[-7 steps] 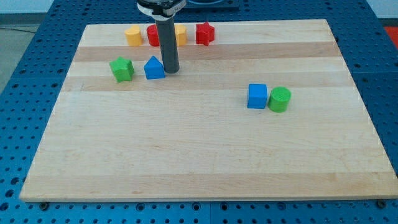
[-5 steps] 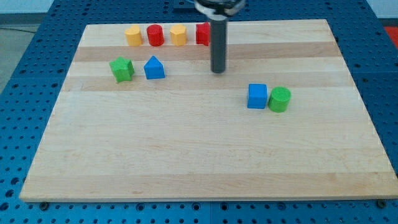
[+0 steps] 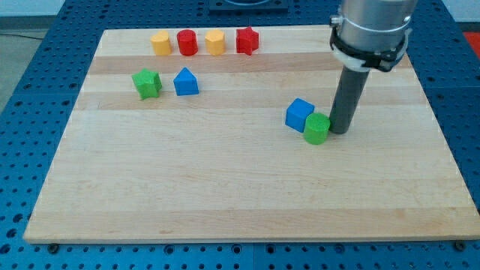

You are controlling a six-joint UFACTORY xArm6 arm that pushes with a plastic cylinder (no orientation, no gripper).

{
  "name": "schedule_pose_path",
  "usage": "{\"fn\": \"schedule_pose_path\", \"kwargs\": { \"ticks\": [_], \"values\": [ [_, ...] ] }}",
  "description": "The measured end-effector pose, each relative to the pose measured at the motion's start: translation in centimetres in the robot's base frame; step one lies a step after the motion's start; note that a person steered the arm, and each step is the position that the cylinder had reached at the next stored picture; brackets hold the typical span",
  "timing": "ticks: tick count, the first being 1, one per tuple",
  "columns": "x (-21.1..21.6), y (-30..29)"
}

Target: Push the green circle right to the blue triangle

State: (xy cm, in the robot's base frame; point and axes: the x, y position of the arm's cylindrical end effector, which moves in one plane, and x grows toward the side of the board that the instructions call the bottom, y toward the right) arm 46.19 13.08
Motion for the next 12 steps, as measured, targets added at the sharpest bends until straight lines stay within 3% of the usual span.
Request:
{"fn": "schedule_pose_path", "kwargs": {
  "ticks": [3, 5, 8, 10, 12],
  "values": [
    [3.7, -10.1],
    [1.0, -13.6],
    [-5.6, -13.9],
    [-0.5, -17.2],
    [-4.1, -19.1]
  ]
}}
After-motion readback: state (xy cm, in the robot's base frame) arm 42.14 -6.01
